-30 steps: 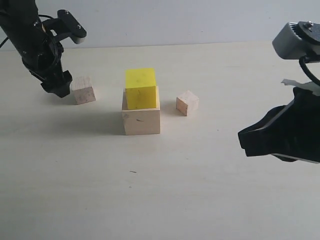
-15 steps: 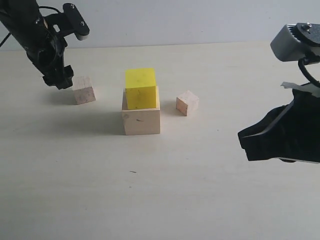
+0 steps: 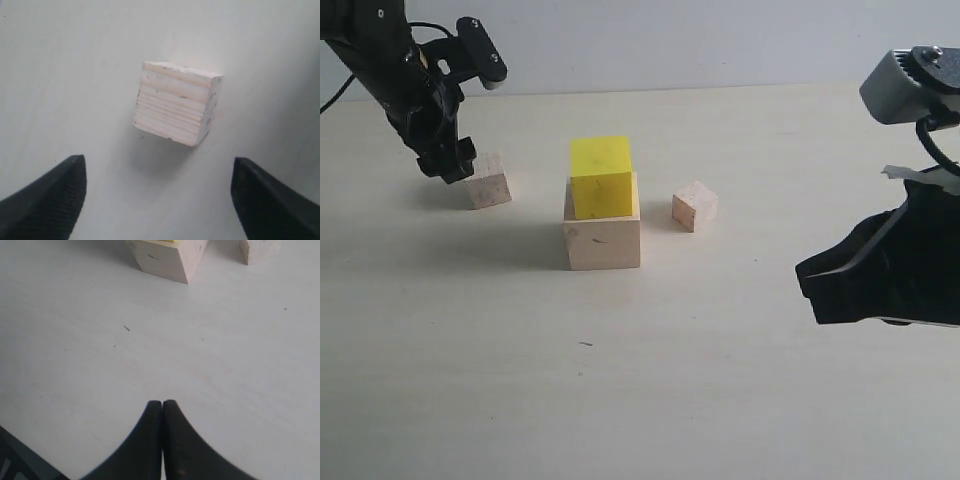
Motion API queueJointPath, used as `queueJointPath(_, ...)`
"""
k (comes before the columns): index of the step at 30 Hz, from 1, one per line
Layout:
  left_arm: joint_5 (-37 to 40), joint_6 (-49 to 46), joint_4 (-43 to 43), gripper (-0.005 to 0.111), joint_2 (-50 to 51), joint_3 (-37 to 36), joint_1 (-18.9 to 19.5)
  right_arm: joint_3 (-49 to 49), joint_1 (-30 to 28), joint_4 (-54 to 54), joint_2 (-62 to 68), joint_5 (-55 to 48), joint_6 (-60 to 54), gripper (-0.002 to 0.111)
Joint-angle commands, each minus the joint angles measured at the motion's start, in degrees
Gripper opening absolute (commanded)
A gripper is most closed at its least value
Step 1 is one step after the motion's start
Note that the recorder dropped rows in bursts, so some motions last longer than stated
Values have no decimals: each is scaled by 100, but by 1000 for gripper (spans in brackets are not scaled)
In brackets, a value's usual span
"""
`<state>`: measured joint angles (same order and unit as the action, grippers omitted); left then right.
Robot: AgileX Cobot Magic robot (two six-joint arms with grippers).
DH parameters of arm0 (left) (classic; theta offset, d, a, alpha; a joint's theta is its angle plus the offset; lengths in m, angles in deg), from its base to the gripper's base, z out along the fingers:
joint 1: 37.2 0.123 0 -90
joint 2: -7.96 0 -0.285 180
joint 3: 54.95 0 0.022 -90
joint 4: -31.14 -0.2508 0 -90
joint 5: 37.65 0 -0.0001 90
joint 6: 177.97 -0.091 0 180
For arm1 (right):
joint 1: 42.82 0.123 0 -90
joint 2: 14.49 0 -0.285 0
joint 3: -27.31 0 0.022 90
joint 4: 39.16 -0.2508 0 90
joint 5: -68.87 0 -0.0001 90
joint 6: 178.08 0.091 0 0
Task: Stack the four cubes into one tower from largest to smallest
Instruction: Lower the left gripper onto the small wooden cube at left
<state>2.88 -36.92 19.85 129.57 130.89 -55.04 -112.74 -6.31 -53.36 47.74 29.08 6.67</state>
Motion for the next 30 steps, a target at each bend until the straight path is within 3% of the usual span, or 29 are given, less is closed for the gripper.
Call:
queueJointPath(1,-132,-26,1,85,-8,20,-30,32,-34,3,-43,12,-47,0)
queueJointPath(19,-516,-136,29,86,399,20,-41,32,-34,-50,-43,-144,-7,0)
queueJointPath(30,-1132,-136,29,86,488,20,-41,32,-34,-72,-43,-197,82,0)
